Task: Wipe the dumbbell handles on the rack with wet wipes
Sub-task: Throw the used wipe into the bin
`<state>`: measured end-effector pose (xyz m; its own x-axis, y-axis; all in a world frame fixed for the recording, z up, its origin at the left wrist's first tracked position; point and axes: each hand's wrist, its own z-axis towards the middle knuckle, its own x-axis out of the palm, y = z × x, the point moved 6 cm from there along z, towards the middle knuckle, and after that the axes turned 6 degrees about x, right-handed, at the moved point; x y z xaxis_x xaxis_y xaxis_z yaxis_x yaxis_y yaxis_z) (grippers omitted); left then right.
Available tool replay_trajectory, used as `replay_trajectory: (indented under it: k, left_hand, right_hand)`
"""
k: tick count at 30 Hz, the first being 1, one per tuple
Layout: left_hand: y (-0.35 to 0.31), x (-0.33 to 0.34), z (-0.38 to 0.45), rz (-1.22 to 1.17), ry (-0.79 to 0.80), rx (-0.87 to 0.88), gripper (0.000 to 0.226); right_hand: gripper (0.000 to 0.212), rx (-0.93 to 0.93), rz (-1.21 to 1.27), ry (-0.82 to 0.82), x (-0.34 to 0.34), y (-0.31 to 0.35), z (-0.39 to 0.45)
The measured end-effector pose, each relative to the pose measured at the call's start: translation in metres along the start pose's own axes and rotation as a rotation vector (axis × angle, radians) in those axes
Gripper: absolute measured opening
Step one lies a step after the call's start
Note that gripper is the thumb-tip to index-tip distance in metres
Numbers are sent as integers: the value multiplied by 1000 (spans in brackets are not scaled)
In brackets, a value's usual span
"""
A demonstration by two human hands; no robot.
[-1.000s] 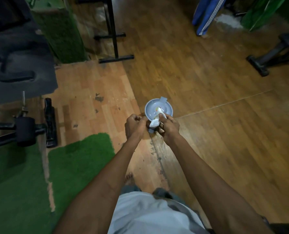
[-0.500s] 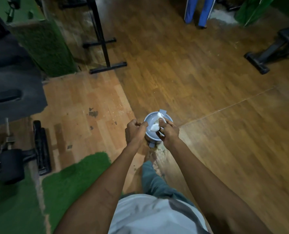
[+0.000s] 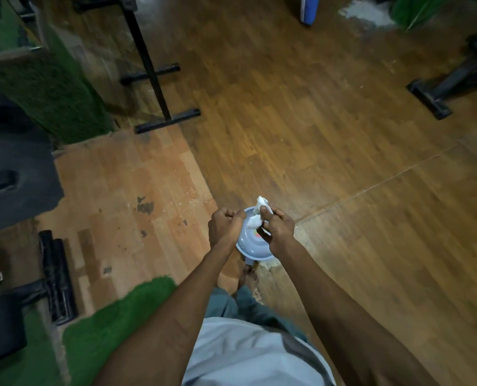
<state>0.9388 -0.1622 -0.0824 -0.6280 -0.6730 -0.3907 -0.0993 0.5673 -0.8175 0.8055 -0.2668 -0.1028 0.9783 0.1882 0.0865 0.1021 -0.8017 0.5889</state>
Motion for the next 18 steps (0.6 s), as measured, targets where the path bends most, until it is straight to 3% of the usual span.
replay_trajectory:
  k: [5,9,13,18]
  left_hand:
    - [-14,7,28,22,66,8,33]
    - [-17,12,43,46,135,31,36]
    - [-7,16,54,67,204,26,43]
    - [-12,16,56,110,244,45,33]
  right_hand:
    - [7,16,71,-101,-1,6,14]
    - [27,23,127,-165,1,6,18]
    - [18,34,177,-225,-7,-3,17]
    - [29,50,234,-267,-16,-17,19]
